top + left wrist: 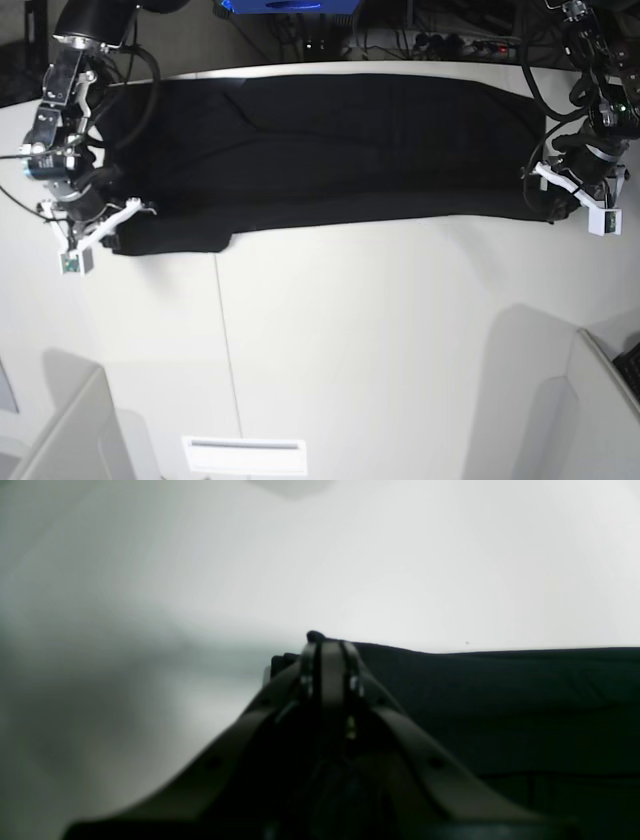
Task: Fold the T-shirt properly
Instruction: 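Lift the hem and fold it over toward the collar edge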
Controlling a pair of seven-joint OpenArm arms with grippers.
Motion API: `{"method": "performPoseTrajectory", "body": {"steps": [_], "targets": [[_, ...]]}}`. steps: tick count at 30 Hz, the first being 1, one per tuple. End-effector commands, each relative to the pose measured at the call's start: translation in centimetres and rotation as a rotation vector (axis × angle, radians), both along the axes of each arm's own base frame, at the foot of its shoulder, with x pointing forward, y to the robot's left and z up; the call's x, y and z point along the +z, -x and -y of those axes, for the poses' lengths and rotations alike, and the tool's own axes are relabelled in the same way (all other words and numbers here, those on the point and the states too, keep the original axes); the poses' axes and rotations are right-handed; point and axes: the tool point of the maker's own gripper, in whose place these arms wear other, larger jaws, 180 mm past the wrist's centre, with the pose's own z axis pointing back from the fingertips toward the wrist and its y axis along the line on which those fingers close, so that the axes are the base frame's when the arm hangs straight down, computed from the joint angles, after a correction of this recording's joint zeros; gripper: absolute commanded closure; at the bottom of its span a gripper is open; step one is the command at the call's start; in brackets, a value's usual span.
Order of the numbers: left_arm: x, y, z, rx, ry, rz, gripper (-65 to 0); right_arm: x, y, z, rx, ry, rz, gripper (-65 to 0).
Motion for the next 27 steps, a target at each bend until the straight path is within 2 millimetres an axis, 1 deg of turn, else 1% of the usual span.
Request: {"method": "performPoseTrajectory", "body": {"steps": [1, 2, 3, 7, 11, 14, 17, 20, 23, 26, 27], "targets": [[1.7, -0.2, -1.1, 0.018, -0.015, 0.054, 0.0, 1.7, -0.3, 1.1, -0.019, 0.026, 0.048, 0.0], [2.1, -0.3, -1.0, 0.023, 0.009, 0.070, 0.0, 1.8, 0.2, 1.5, -0.033, 0.030, 0.039, 0.0], [2.2, 0.2, -1.2, 0.029, 0.035, 0.071, 0.0, 1.7, 0.7, 1.8, -0.042, 0.032, 0.026, 0.0], [2.6, 1.0, -1.0, 0.026, 0.115, 0.080, 0.0, 0.5, 2.4, 2.2, -0.072, 0.021, -0.023, 0.0], [2.2, 1.5, -1.0, 0.027, 0.121, 0.065, 0.0, 0.4, 4.1, 1.4, -0.074, 0.014, -0.031, 0.0], [1.8, 2.1, -1.0, 0.028, 0.121, 0.047, 0.0, -0.3, 5.4, 1.7, -0.100, 0.007, -0.057, 0.0], [1.7, 2.1, -1.0, 0.028, 0.120, 0.042, 0.0, -1.4, 7.1, 1.9, -0.117, 0.002, -0.106, 0.0], [1.4, 2.6, -1.1, 0.030, 0.118, 0.026, 0.0, -1.9, 8.4, 2.7, -0.143, 0.007, -0.140, 0.0], [1.0, 3.1, -1.1, 0.032, 0.118, 0.010, 0.0, -2.6, 9.7, 3.0, -0.151, 0.010, -0.176, 0.0], [0.0, 4.1, -1.1, 0.033, 0.098, -0.032, 0.0, -3.3, 10.9, 2.8, -0.147, 0.010, -0.210, 0.0], [-0.2, 4.3, -1.3, 0.036, 0.082, -0.042, 0.0, -3.7, 11.2, 2.4, -0.150, -0.003, -0.220, 0.0]]}}
